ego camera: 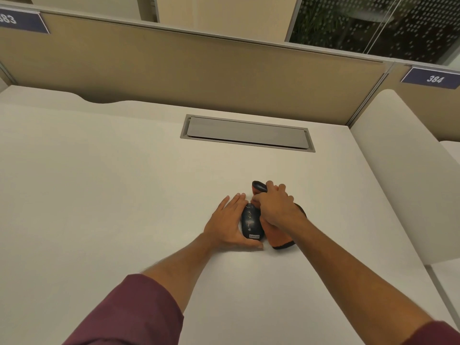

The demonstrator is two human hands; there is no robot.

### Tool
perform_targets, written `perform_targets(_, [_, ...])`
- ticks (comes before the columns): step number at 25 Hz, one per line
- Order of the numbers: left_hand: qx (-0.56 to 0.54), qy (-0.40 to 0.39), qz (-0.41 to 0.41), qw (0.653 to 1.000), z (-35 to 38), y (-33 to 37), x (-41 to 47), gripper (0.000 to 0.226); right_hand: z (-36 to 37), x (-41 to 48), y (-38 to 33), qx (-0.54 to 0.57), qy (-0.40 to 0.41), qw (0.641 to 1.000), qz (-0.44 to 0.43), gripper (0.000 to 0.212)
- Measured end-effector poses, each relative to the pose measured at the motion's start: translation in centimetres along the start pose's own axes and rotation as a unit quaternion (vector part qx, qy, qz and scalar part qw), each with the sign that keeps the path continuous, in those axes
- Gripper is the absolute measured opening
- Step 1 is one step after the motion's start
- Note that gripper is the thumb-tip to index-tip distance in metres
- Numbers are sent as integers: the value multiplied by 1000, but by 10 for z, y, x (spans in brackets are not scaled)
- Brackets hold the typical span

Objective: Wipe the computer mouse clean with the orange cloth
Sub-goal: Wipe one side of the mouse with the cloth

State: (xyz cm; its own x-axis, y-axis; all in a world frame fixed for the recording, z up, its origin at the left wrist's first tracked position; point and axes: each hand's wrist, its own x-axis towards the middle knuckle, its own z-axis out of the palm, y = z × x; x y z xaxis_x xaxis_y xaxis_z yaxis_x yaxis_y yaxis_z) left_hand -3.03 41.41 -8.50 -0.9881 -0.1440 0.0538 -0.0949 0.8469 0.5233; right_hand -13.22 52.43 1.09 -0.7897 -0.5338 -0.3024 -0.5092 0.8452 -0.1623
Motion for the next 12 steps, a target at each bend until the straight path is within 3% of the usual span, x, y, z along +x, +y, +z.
perform_targets(5, [0, 3, -1, 1000, -1, 0, -1, 135, -3, -1, -3, -33, -4, 999, -24, 36])
perform_targets(12, [-12, 31, -23, 999, 2, 7, -5, 129, -3, -26, 16, 3, -24, 998, -51, 35])
